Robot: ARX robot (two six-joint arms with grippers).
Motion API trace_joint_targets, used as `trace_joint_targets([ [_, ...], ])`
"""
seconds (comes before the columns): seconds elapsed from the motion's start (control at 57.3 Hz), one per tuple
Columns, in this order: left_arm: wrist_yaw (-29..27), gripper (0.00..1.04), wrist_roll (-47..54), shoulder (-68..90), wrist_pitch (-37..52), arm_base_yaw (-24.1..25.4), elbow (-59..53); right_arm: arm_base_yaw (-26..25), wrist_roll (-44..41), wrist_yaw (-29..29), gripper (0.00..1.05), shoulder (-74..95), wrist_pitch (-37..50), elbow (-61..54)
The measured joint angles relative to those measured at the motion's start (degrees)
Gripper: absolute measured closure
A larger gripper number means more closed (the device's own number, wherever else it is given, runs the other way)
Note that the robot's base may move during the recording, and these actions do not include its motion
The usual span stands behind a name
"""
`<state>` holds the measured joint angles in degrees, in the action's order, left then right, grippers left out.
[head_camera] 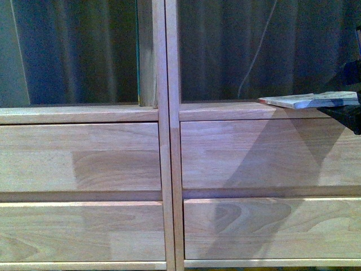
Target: Organize books on shelf
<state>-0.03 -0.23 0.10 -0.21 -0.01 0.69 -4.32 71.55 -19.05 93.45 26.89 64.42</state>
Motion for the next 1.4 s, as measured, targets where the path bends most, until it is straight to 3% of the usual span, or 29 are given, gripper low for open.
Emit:
trace_joint_targets([
  [0.07,0.00,0.07,0.00,0.00,0.00,0.00,0.00,0.59,0.44,-0.26,0.96,-0.48,0.98,-1.01],
  [0.175,0.02,0.07,-0.02,0.00,0.00,0.00,0.00,0.98,1.36,-1.92,0.97,-1.95,2.84,-2.73],
  [0.244,6.88,0.07,-1.70,1.97,-1.70,2.95,0.83,1.09,2.03,-3.17,0.97,-3.26,4.42,-4.22],
  [0.297,15.12,0.07,-2.95,6.40,-0.39,7.78,2.03,1.09,2.47,-4.98,0.97,-4.79,5.95,-5.31],
  [0.402,24.81,0.07,-5.07,15.37,6.19,17.33,5.57,1.07,3.28,-8.68,0.97,-8.76,9.01,-7.34],
  [0.506,28.92,0.07,-6.36,24.55,14.14,24.04,10.43,1.03,3.26,-12.11,0.97,-13.55,11.58,-8.79],
  [0.629,33.20,0.07,-10.67,38.16,20.06,25.99,18.08,1.36,2.40,-17.33,0.97,-18.91,14.40,-10.27],
  [0.786,39.43,0.07,-17.64,54.99,22.88,23.93,29.22,2.91,-0.48,-21.07,0.97,-22.73,16.65,-12.83],
  [1.013,46.47,0.07,-32.48,72.72,28.09,16.33,45.35,6.43,-11.37,-23.87,0.97,-24.06,17.99,-16.76],
  [1.153,47.47,0.07,-41.59,77.00,32.96,9.40,50.34,7.10,-18.01,-23.65,0.97,-22.08,17.03,-17.38],
  [1.397,45.40,0.07,-49.42,80.52,37.48,-2.38,53.90,7.10,-18.71,-23.32,0.97,-21.20,19.39,-19.67],
])
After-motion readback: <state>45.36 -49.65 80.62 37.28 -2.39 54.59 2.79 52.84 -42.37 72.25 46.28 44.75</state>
